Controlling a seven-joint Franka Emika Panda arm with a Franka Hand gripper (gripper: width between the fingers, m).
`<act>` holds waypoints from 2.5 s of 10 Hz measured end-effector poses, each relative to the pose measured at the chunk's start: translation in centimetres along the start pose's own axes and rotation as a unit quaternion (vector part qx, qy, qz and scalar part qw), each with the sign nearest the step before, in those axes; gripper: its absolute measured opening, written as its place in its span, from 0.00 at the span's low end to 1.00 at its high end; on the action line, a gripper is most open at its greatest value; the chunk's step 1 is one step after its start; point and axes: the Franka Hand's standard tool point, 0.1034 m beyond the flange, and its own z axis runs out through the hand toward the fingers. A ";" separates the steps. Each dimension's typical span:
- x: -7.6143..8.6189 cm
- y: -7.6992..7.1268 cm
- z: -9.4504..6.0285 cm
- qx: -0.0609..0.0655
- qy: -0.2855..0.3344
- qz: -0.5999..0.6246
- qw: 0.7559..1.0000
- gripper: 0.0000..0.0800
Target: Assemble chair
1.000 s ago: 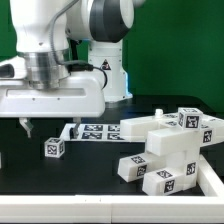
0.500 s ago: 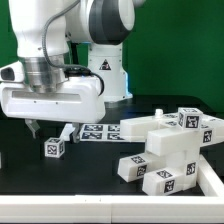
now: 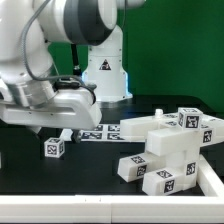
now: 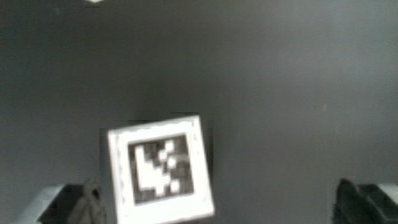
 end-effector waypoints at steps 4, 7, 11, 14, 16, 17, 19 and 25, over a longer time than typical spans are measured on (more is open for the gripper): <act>0.5 0.7 -0.5 0.010 -0.138 -0.005 0.990 0.81; 1.1 0.4 -0.9 0.008 -0.127 -0.015 0.992 0.81; 0.8 0.7 0.4 0.005 -0.152 -0.001 0.988 0.81; 0.4 1.1 0.5 0.005 -0.180 0.019 0.984 0.81; 0.4 1.2 0.6 0.005 -0.180 0.019 0.983 0.81; 0.0 1.2 0.6 0.008 -0.196 0.023 0.980 0.81; 0.4 1.7 0.8 0.008 -0.244 0.036 0.969 0.81; 0.6 2.1 2.1 0.005 -0.252 0.039 0.967 0.81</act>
Offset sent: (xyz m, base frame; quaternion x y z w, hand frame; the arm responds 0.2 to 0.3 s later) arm 0.0139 -0.0269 0.0099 0.0013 -0.2503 -0.0367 0.9675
